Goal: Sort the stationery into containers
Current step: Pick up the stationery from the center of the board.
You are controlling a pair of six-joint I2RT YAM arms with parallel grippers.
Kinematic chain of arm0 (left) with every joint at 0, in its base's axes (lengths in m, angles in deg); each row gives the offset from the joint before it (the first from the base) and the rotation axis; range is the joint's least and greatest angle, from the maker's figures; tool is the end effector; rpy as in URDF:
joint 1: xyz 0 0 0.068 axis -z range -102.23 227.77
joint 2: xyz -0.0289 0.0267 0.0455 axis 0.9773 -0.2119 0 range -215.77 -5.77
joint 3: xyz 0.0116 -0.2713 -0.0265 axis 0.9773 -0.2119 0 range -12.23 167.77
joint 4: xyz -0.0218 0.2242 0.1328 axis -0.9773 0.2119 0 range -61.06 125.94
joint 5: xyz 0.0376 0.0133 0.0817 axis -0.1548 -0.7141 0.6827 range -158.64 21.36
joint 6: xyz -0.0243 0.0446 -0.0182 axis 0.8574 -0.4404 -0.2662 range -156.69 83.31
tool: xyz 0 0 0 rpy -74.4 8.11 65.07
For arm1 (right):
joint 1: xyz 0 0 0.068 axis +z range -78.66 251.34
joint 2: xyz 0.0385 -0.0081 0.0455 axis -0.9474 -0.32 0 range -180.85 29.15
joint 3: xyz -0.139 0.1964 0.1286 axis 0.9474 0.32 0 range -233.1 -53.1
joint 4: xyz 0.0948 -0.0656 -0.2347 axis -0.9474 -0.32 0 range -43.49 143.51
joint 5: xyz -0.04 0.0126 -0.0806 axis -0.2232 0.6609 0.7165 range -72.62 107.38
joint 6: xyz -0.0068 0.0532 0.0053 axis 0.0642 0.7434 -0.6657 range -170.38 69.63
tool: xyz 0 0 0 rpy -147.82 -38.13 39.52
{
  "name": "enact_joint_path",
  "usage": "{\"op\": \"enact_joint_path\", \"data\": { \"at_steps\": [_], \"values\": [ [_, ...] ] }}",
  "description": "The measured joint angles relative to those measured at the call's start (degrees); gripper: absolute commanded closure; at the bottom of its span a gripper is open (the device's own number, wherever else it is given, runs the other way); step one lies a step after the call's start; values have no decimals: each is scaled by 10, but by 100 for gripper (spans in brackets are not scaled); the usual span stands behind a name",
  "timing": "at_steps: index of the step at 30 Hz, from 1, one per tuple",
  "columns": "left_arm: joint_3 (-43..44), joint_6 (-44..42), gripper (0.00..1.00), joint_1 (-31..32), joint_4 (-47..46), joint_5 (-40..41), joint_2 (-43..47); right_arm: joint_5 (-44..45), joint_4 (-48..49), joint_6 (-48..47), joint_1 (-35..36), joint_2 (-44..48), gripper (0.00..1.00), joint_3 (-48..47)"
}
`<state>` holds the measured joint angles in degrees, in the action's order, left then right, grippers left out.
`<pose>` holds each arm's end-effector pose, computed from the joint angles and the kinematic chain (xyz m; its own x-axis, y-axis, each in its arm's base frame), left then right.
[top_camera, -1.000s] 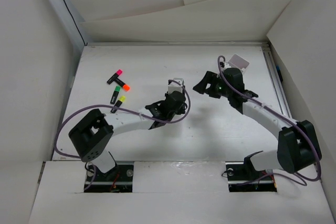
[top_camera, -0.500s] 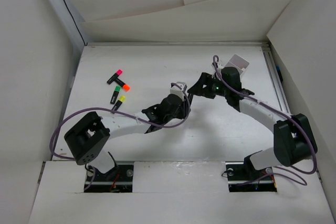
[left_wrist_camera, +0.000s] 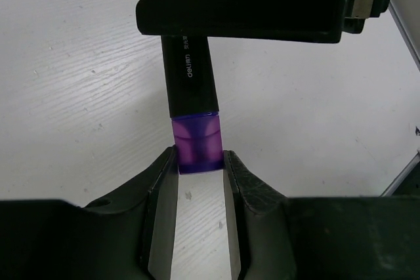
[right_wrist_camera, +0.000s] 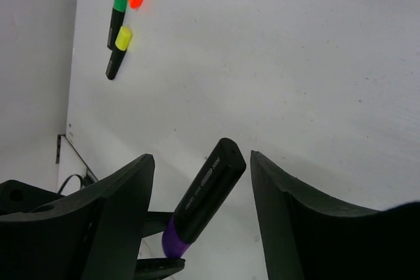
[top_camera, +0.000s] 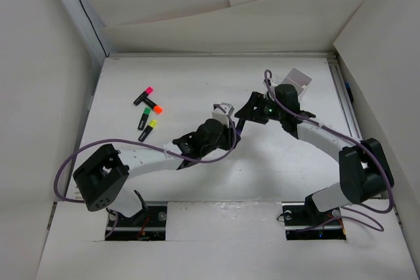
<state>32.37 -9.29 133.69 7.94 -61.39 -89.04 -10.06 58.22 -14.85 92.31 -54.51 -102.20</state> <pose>0.1842 -0.2642 0.2362 -0.4980 -0.0783 -0.8637 0.5916 0.6975 -0.4043 0.2913 0.1292 0.2338 -0.7797 0.2534 -0.5726 -0.2922 0.6615 0.6907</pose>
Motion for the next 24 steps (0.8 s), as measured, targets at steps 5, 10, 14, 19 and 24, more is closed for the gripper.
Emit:
{"op": "enact_joint_path", "data": {
  "at_steps": [5, 10, 14, 19, 24],
  "values": [
    [-10, -2, 100, 0, -5, -3, 6, 0, 1, 3, -3, -14, 68, 0],
    [-11, -3, 99, 0, -3, -5, 6, -7, 9, 21, -6, -16, 87, -3],
    [-11, -4, 86, 0, -5, -3, 6, -9, 15, 23, -6, -16, 97, -5],
    [-11, -4, 73, 0, -12, 1, 6, -4, 13, 27, -12, -7, 100, -5],
    [-12, -7, 59, 0, -23, 8, 20, 14, 13, 33, -50, 19, 100, -5]
  ]
}}
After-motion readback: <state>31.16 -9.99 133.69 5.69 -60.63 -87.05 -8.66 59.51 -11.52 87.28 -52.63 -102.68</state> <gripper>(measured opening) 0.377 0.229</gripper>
